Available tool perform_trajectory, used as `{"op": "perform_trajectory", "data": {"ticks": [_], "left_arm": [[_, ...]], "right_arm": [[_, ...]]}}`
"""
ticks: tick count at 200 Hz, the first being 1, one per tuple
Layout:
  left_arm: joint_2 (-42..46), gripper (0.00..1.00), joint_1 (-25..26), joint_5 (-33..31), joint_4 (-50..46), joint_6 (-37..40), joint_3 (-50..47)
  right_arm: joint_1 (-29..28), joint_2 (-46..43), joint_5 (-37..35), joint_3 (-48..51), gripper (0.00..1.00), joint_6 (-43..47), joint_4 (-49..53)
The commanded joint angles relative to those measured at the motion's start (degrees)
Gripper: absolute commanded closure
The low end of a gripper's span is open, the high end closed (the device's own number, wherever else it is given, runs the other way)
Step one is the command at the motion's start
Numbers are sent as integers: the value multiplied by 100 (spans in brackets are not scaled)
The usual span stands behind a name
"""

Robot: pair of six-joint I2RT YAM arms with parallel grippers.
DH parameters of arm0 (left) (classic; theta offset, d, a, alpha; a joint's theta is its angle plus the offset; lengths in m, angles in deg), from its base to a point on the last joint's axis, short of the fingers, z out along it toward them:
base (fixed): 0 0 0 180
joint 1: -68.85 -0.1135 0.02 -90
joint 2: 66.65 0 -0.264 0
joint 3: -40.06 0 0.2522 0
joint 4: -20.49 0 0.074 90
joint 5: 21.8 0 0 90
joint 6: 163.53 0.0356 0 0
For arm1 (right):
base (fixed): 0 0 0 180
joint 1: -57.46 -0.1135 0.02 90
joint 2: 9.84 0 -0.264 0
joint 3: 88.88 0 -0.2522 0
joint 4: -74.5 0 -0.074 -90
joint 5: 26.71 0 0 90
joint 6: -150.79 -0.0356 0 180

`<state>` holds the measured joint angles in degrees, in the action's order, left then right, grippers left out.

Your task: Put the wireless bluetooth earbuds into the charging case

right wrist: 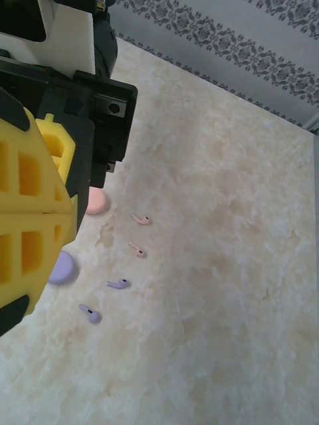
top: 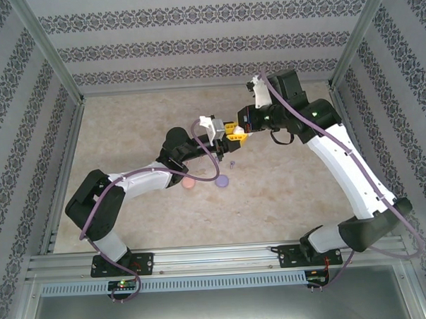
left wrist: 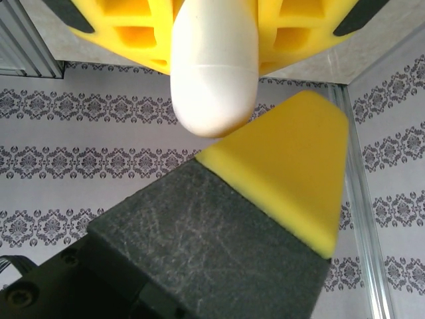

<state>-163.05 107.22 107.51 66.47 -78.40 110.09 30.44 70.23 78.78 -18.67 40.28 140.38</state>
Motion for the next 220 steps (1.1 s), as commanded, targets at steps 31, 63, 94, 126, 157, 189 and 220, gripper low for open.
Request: {"op": "perform_trajectory", "data": {"ticks": [31, 63, 94, 126, 157, 189, 220], "left_arm": [[-111, 100, -84, -281, 27, -148, 226], [-443, 100, -84, -497, -420, -333, 445], [-1048, 100, -72, -989, -903, -987, 820], [-1708, 100, -40, -1459, -1562, -1822, 1286], [-2485, 100, -14, -1520, -3147, -2818, 2409], [-3455, 100, 15, -1210, -4221, -3611, 3641], [-4104, 100, 39, -1249, -4897, -4124, 4476]], "right_arm": [[761, -1044, -855, 748, 88, -933, -716], [1429, -1667, -1012, 1508, 70, -1368, -1027], [1699, -2171, -1142, 2573, 51, -1591, -1279], [1797, -2539, -1252, 3434, 41, -1802, -1504], [1807, -2622, -1084, 3941, 38, -1925, -1688], [1806, -2614, -1053, 4127, 36, -1923, -1745], [1815, -2617, -1074, 4087, 36, -1826, -1680]]}}
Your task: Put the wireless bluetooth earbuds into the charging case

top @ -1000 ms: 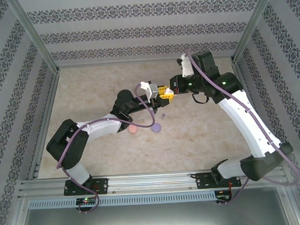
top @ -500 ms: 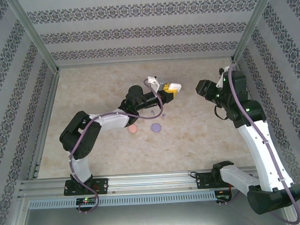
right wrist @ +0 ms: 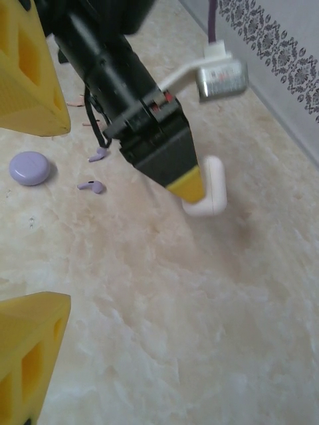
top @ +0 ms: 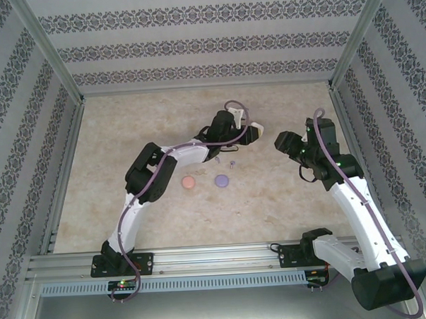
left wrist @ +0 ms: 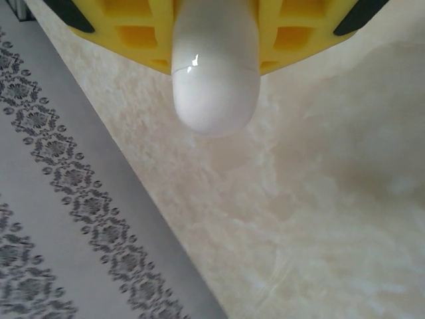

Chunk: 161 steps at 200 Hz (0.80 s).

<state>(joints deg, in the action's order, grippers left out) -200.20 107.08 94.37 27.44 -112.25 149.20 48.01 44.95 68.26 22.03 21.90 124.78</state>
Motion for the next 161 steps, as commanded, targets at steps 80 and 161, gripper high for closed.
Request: {"op": "perform_trajectory", "data": {"ticks": [80, 161], "left_arm": [[-906, 71, 47, -441, -2798, -1017, 1584], [-250, 0, 17, -1230, -4280, -223, 1784]], "right_arm": [[58, 6, 77, -288, 34, 109, -17], [60, -32, -57, -670, 27, 187, 318]]}}
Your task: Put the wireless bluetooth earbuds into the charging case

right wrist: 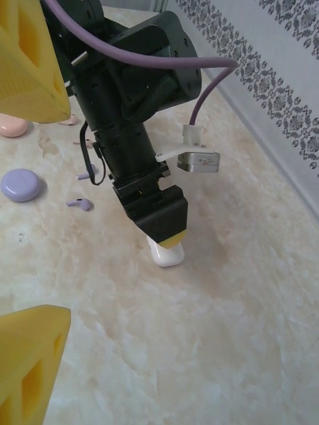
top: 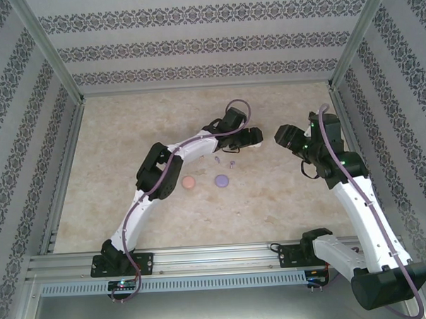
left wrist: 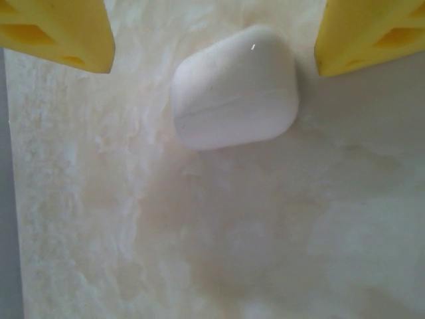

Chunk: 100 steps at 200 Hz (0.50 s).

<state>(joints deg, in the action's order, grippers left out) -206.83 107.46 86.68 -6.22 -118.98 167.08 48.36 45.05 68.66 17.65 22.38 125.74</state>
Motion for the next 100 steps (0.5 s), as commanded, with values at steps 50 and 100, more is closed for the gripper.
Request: {"op": "perform_trajectory", "data": {"ticks": [50, 100], "left_arm": [[1678, 1, -38, -1038, -907, 1242, -606], [3471, 1, -140, -1874, -332, 1861, -1985]], "right_arm": [[14, -337, -313, -15, 27, 89, 411], [-586, 32, -344, 562, 27, -17, 166]]}}
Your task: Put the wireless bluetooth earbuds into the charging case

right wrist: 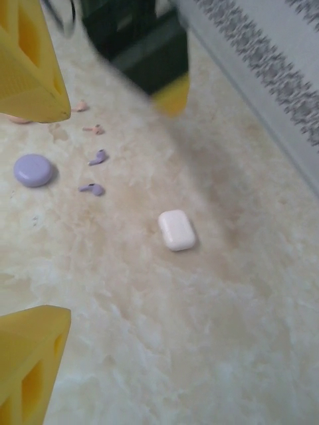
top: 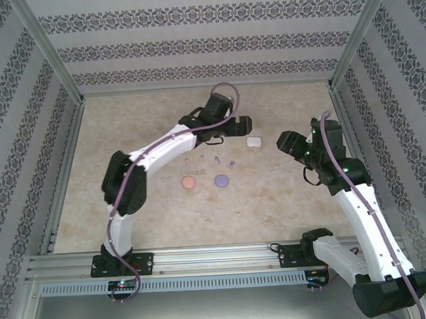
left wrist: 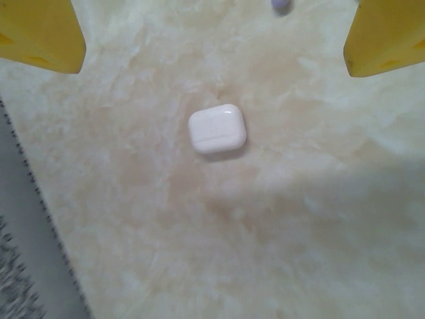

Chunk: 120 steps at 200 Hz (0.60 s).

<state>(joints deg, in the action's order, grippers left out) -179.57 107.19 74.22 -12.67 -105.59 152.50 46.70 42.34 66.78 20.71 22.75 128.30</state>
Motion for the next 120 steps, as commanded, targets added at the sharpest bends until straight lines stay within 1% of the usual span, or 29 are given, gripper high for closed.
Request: {"op": "perform_trajectory", "data": {"ticks": [1, 30, 58, 67, 87, 104, 120], "left_arm": [[781, 1, -120, -642, 327, 523, -557], [1750, 1, -318, -845, 856, 496, -1593], [2515, 1, -565, -1214, 985, 216, -2382], [2750, 1, -674, -1232, 1038, 100, -2625], [3234, 1, -986, -1342, 1043, -415, -3123], [3600, 1, -1288, -1251, 991, -732, -3451], [3878, 1, -1577, -1011, 949, -909, -3681]], "right_arm": [[-445, 320, -173, 266, 27, -54, -100], [-1400, 1241, -414, 158, 27, 88, -280], [-2114, 2447, -575, -322, 27, 251, -198], [-2310, 2807, -651, -481, 27, 288, -206], [-2619, 3579, -778, -885, 27, 382, -147], [-2791, 4185, -844, -1272, 28, 483, -26], [-2889, 4642, -875, -1564, 30, 577, 64]]}}
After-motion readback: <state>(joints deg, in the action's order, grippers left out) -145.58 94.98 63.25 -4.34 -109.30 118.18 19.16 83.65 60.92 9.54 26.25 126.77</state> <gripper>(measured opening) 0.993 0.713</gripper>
